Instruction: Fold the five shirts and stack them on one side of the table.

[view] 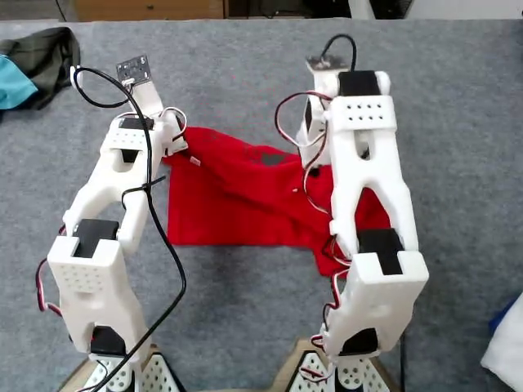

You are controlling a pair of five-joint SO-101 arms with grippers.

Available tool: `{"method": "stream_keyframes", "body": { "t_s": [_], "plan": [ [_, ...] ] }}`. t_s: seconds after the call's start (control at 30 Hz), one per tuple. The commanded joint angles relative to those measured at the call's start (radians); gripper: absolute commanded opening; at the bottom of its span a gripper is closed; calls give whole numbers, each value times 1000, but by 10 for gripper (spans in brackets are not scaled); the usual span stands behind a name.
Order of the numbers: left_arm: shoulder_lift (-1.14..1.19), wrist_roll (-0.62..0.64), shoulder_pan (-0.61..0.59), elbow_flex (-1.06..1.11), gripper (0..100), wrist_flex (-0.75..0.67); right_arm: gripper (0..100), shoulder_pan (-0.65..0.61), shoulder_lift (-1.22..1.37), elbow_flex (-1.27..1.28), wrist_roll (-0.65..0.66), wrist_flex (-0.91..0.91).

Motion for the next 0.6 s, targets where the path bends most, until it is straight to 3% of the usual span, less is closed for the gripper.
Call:
{"method": "stream_keyframes", "body": {
  "t_s": [0.0, 0.2, 0.37, 0.57],
  "plan": [
    [-18, -5, 6, -23, 19, 11, 256, -8, -87, -120, -6, 18],
    [-18, -5, 6, -23, 19, 11, 245, -88, -87, -44, -11, 20],
    [-18, -5, 6, -23, 19, 11, 155, -122, -93, 39, -5, 23],
    [-18, -5, 6, -23, 19, 11, 152, -125, -259, 82, 38, 23]
  ]
}}
